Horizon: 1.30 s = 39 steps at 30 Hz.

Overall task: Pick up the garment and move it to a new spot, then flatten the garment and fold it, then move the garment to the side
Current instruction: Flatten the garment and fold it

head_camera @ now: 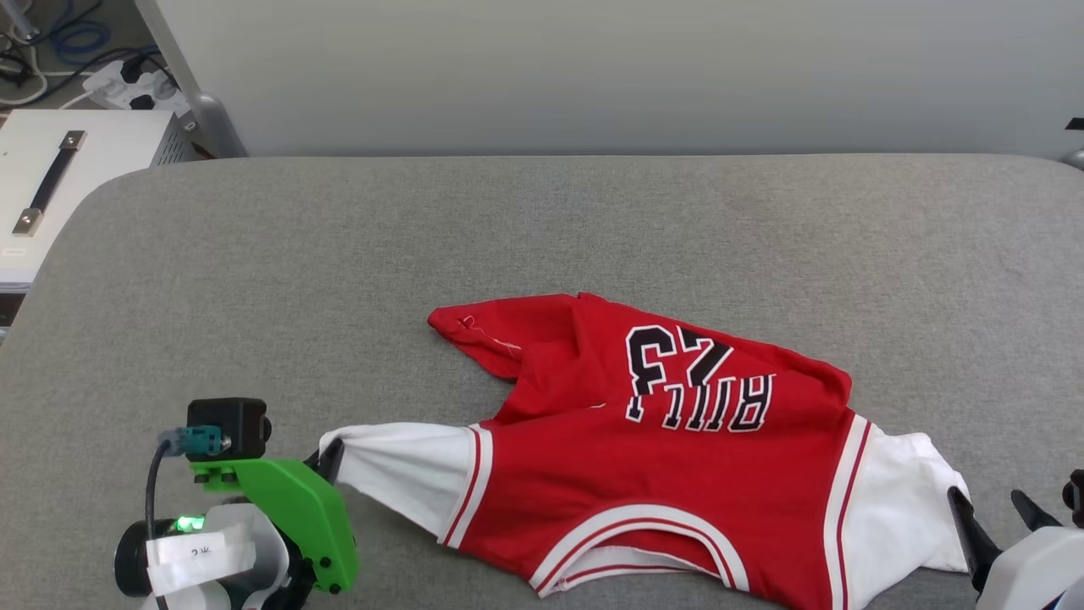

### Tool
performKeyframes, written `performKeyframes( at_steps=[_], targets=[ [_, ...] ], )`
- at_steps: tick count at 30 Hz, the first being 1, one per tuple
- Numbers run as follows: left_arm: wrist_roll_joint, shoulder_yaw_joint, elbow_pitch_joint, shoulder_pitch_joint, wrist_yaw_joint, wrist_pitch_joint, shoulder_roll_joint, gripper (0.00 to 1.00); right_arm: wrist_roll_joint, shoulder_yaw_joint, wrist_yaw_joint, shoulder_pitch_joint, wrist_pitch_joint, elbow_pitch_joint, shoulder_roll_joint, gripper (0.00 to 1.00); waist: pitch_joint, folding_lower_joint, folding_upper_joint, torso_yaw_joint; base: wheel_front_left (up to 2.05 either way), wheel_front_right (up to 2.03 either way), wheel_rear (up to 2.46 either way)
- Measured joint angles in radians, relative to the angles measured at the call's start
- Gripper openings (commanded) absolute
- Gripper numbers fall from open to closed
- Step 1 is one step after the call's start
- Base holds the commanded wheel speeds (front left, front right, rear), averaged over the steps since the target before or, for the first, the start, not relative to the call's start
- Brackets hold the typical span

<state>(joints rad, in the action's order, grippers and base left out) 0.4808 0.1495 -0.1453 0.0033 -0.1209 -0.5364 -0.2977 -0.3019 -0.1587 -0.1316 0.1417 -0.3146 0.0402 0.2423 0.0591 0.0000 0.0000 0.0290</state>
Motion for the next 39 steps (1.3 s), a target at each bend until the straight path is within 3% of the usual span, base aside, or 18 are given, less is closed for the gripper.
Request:
performKeyframes(
  at_steps=[13, 25, 26, 28, 29, 39],
  targets=[
    [0.043, 0.02, -0.128, 0.042, -0.015, -0.092, -0.009, 0.0, 0.019, -0.068, 0.0, 0.002, -0.329, -0.05, -0.001, 1.0, 0.058, 0.0, 0.0, 0.024, 0.0, 0.0, 0.0],
    [0.043, 0.036, -0.155, 0.042, -0.015, -0.104, -0.01, 0.0, 0.02, -0.057, 0.0, -0.038, -0.35, -0.086, -0.009, 1.0, 0.103, 0.0, 0.0, 0.052, 0.0, 0.0, 0.0],
    [0.043, 0.037, -0.155, 0.042, -0.016, -0.104, -0.01, 0.0, 0.016, -0.057, 0.001, -0.04, -0.35, -0.091, -0.009, 0.9, 0.105, 0.0, 0.0, 0.053, 0.0, 0.0, 0.0],
    [0.043, 0.037, -0.154, 0.042, -0.015, -0.107, -0.011, 0.0, 0.014, -0.052, 0.002, -0.041, -0.351, -0.101, -0.007, 0.22, 0.107, 0.0, 0.0, 0.055, 0.0, 0.0, 0.0],
    [0.043, 0.037, -0.154, 0.042, -0.015, -0.107, -0.012, 0.0, 0.013, -0.049, 0.002, -0.042, -0.351, -0.105, -0.006, 0.03, 0.106, 0.0, 0.0, 0.056, 0.0, 0.0, 0.0],
    [0.054, 0.025, -0.137, 0.042, -0.016, -0.094, -0.017, 0.0, -0.025, -0.013, 0.001, -0.061, -0.286, -0.141, 0.012, 0.0, 0.07, 0.0, 0.0, 0.042, 0.0, 0.0, 0.0]
  ],
)
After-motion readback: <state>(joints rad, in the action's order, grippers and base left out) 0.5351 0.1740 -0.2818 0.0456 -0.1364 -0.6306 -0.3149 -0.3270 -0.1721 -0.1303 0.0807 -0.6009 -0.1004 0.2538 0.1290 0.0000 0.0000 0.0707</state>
